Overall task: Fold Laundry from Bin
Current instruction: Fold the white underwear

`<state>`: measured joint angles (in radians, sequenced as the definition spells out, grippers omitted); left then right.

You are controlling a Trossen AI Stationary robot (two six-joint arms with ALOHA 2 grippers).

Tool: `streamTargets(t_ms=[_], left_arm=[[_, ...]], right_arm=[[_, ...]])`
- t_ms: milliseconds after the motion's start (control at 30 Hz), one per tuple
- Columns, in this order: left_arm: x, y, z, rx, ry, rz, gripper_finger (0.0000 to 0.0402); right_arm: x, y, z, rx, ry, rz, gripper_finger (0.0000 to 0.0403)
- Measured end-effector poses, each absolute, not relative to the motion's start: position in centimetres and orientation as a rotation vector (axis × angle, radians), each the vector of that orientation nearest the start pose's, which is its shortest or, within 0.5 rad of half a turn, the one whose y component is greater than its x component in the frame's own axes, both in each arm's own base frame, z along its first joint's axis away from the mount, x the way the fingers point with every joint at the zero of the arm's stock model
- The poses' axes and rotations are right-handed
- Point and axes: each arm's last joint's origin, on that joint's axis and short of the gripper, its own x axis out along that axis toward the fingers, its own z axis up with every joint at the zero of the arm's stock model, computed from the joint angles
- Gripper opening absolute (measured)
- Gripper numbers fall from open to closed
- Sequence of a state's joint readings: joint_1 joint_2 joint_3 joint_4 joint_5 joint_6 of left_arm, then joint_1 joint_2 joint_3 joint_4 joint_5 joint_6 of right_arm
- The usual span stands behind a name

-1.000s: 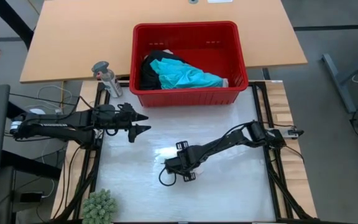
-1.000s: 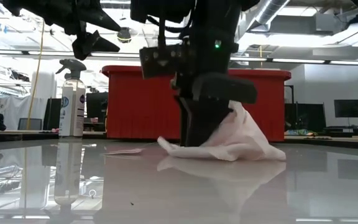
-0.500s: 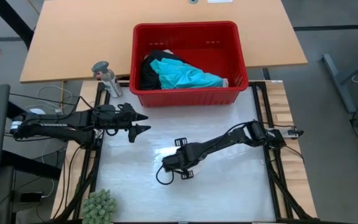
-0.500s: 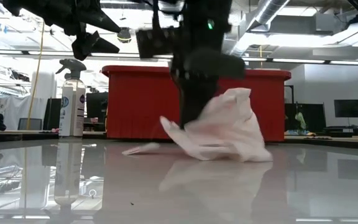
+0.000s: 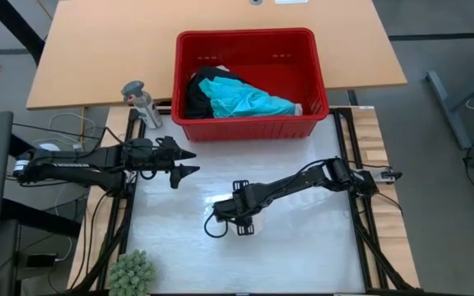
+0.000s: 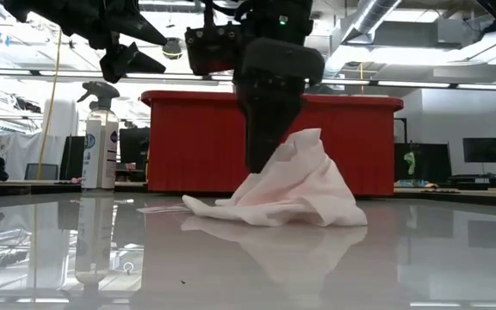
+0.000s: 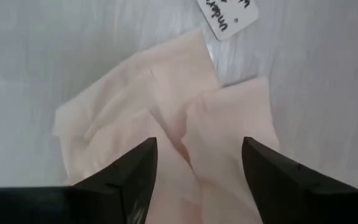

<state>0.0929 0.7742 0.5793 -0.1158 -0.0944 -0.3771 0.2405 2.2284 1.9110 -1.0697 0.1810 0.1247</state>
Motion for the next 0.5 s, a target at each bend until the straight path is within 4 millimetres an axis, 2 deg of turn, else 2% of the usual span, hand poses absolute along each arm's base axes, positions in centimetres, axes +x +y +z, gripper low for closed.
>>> streamTargets(t_ms=[333,433,500], left_arm=[[17.4,1.9,27.0,-0.373,0.274,0.243,0.0265],[17.4,1.9,27.0,-0.373,0.274,0.243,0.0265],[17.4,1.9,27.0,-0.370,0.273,0.249,0.0265]], right_arm=[[44.2,10.4,18.9,-0.222,1.353,-0.029,0.0234],[44.3,9.9,19.2,-0.248,1.331,-0.088,0.0203],[44.2,9.6,19.2,-0.258,1.352,-0.102,0.0166]])
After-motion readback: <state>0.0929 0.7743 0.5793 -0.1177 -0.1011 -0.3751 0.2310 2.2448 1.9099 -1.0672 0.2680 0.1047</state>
